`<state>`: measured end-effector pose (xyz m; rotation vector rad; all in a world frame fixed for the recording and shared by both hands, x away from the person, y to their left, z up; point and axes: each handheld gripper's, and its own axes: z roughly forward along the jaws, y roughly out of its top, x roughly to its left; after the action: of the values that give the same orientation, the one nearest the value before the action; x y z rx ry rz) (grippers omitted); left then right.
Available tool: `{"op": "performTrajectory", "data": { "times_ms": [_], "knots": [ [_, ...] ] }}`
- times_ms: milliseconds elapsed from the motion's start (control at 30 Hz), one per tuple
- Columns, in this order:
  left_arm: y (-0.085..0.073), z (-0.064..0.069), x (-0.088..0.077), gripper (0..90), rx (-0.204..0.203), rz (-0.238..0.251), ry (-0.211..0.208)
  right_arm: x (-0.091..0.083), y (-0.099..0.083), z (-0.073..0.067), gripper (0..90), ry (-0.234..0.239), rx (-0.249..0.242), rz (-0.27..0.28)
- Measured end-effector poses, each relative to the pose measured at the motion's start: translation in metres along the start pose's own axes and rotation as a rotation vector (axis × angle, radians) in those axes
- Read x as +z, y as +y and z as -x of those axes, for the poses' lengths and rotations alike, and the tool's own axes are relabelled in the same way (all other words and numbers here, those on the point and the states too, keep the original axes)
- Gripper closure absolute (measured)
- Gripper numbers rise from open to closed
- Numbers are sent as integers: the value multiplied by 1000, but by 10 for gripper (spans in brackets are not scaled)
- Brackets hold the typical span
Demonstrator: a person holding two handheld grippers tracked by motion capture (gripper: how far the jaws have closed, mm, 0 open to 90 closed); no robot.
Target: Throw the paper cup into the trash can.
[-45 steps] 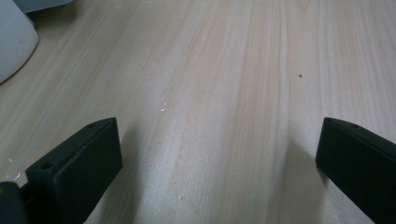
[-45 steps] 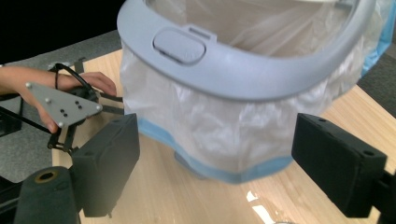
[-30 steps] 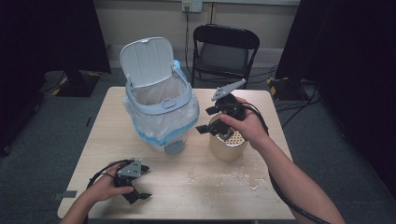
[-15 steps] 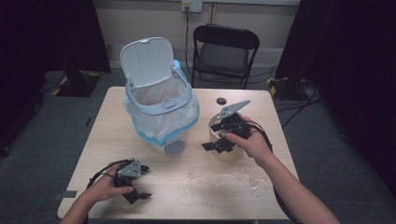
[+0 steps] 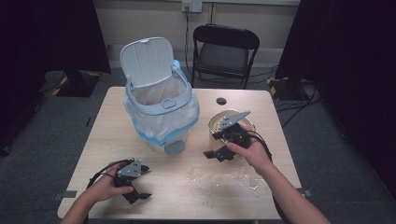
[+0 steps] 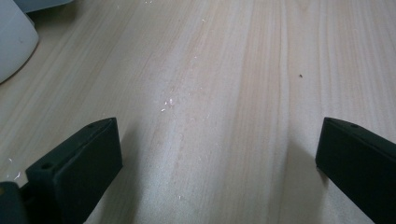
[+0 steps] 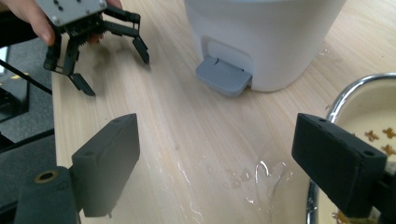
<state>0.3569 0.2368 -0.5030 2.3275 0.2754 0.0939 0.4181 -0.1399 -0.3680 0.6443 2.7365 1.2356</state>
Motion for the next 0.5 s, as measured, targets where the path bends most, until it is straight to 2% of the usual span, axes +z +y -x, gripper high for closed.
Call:
{"op": "performTrajectory", "data": {
  "times_ms": [300, 433, 500],
  "knots": [
    [0, 0, 0, 0, 0, 0, 0, 10, -11, -5, 148, 1, -21, -18],
    [0, 0, 0, 0, 0, 0, 0, 13, -13, -8, 148, 16, -28, -25],
    [0, 0, 0, 0, 0, 0, 0, 13, -14, -9, 148, 29, -15, -24]
  ]
}}
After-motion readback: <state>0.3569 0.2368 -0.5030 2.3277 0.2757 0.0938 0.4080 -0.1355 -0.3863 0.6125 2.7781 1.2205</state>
